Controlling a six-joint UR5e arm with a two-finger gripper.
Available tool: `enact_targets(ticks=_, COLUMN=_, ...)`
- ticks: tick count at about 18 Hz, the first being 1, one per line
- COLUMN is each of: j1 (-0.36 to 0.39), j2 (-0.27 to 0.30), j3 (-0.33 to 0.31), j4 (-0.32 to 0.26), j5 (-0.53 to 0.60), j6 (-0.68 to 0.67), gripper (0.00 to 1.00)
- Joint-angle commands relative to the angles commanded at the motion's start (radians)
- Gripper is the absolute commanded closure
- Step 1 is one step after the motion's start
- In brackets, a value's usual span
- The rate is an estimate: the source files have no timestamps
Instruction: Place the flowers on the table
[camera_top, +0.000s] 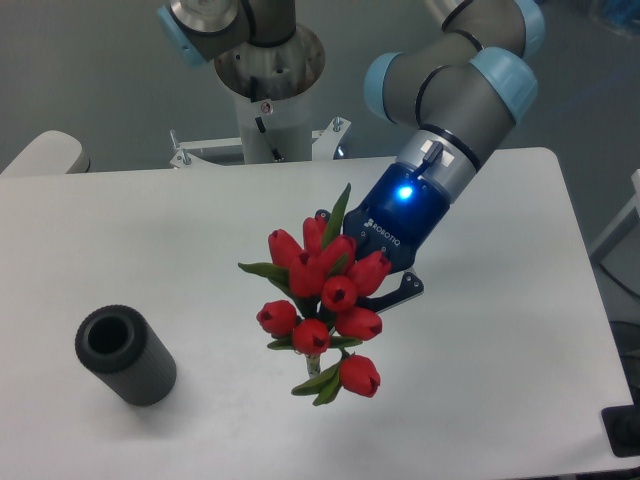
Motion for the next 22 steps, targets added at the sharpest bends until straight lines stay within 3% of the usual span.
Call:
enact_targets(ticks=16, j1=-0.002, j2=0.008, j3=0.008, j4=-0.003, j5=0.012, j6=0.006, gripper=0.66)
enact_targets(ticks=22, j1=-0.003, j2=0.049, j3=-0.04, j4=-0.005, j5=0.127, j6=0.06, gripper=0.66)
